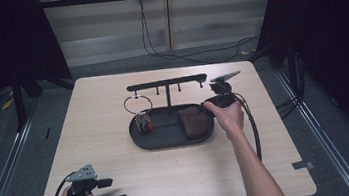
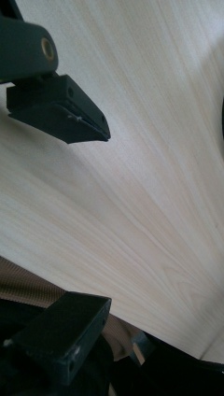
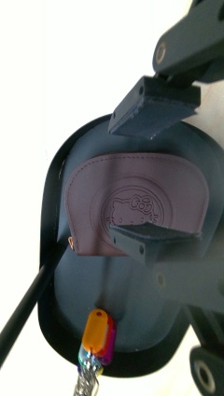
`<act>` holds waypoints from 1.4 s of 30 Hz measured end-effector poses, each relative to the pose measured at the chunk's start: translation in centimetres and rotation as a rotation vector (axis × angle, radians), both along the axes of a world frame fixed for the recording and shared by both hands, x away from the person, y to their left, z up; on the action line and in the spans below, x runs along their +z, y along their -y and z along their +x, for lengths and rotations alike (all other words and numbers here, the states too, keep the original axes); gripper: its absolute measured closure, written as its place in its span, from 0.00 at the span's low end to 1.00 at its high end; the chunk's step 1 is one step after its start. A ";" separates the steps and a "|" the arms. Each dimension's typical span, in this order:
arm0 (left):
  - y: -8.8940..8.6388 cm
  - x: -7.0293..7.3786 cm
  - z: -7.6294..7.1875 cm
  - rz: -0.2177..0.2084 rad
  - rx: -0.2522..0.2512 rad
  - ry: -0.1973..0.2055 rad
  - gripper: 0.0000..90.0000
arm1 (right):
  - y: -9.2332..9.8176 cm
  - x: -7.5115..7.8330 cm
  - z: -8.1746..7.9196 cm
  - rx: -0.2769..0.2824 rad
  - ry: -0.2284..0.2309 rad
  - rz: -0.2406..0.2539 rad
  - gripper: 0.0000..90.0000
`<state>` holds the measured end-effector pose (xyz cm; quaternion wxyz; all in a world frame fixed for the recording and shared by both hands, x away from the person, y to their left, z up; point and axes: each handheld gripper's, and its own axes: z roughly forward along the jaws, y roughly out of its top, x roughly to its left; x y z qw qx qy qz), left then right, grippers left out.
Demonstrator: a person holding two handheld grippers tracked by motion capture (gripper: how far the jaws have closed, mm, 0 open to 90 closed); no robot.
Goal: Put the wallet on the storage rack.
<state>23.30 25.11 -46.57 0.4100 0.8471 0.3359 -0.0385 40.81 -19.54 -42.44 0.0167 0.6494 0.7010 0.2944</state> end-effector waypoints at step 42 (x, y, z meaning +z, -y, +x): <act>-0.3 0.1 0.1 -0.011 0.072 -0.016 0.18 | 3.1 -1.0 -10.9 0.096 0.210 0.003 0.26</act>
